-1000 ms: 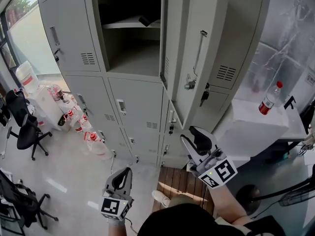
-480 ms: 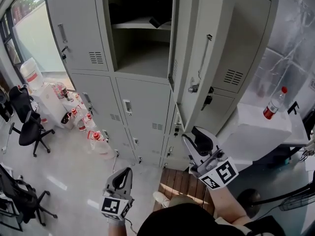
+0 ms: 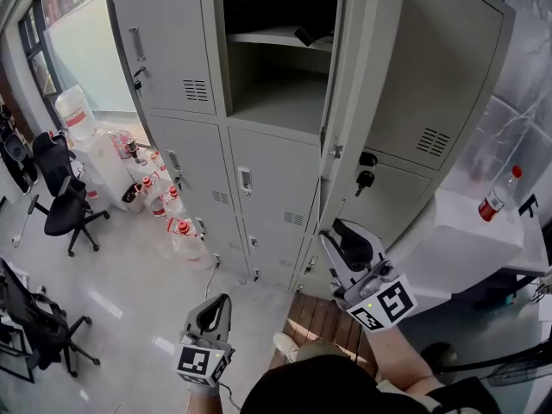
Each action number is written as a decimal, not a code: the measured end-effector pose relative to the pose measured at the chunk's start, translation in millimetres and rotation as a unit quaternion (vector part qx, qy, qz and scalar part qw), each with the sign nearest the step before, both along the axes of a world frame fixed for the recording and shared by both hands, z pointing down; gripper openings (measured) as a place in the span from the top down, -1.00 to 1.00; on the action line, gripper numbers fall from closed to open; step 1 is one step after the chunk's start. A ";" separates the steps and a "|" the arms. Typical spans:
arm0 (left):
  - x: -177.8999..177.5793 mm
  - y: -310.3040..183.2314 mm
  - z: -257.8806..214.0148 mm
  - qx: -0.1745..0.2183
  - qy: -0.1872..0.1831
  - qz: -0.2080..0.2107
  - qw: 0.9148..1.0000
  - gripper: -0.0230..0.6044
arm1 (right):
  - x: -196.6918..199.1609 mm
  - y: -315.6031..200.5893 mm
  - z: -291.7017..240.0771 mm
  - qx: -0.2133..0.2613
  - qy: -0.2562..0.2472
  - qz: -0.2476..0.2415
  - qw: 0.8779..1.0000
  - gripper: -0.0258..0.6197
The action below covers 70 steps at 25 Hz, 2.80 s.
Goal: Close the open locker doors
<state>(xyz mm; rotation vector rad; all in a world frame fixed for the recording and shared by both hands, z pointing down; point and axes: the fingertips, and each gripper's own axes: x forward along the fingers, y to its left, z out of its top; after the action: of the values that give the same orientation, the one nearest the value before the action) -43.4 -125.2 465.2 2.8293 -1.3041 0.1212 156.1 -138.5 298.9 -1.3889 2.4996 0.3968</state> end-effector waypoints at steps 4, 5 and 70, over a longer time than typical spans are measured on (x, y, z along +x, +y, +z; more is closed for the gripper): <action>-14.5 2.8 1.0 -0.001 0.001 -0.024 1.000 0.90 | -11.8 -7.0 -0.9 0.002 -0.001 -0.013 1.000 0.61; -17.6 3.2 0.6 -0.002 0.000 -0.031 1.000 0.90 | -15.2 -9.0 -0.9 0.002 -0.001 -0.018 1.000 0.61; -91.7 -53.9 18.3 -0.022 0.001 -0.310 0.950 0.90 | -112.7 -240.0 -22.3 -0.007 -0.007 -0.188 0.982 0.64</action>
<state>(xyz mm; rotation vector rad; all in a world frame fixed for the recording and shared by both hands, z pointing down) -135.2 -179.1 483.4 2.2393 -2.0732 0.1277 43.4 -378.4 276.6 -0.8876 2.6765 0.2881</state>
